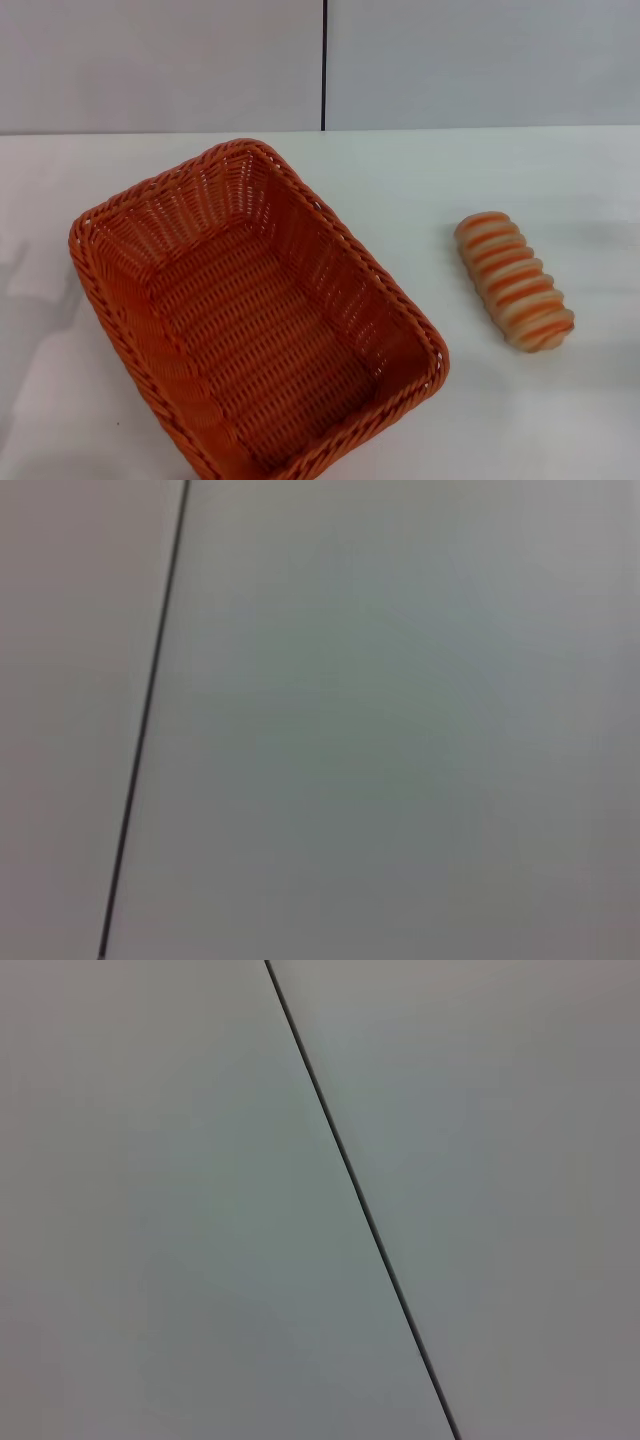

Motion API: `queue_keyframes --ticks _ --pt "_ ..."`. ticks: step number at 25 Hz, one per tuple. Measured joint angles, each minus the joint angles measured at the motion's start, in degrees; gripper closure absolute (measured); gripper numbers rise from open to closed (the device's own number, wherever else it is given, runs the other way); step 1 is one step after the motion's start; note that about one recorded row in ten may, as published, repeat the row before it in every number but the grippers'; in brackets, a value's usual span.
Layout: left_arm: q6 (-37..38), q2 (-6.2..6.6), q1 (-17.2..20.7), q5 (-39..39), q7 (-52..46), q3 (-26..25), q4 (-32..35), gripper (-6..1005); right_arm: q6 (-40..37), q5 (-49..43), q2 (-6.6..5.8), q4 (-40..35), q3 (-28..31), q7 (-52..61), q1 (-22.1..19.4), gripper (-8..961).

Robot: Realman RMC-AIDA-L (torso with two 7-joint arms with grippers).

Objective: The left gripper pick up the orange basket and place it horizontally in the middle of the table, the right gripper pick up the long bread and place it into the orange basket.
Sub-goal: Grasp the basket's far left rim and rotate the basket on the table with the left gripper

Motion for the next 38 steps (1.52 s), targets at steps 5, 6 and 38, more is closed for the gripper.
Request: queue_keyframes --ticks 5,6,38 --pt "0.2 0.01 -0.1 0.0 0.7 0.4 0.0 316 1.2 0.0 -0.09 0.5 0.3 0.0 0.7 307" --pt "0.2 0.13 -0.5 0.0 0.4 0.3 0.1 315 1.1 0.0 -0.21 0.2 0.4 0.0 1.3 306" --pt "-20.4 0.32 -2.9 37.0 -81.7 19.6 77.5 318 3.6 0.3 -0.05 0.4 0.6 0.7 2.5 306"
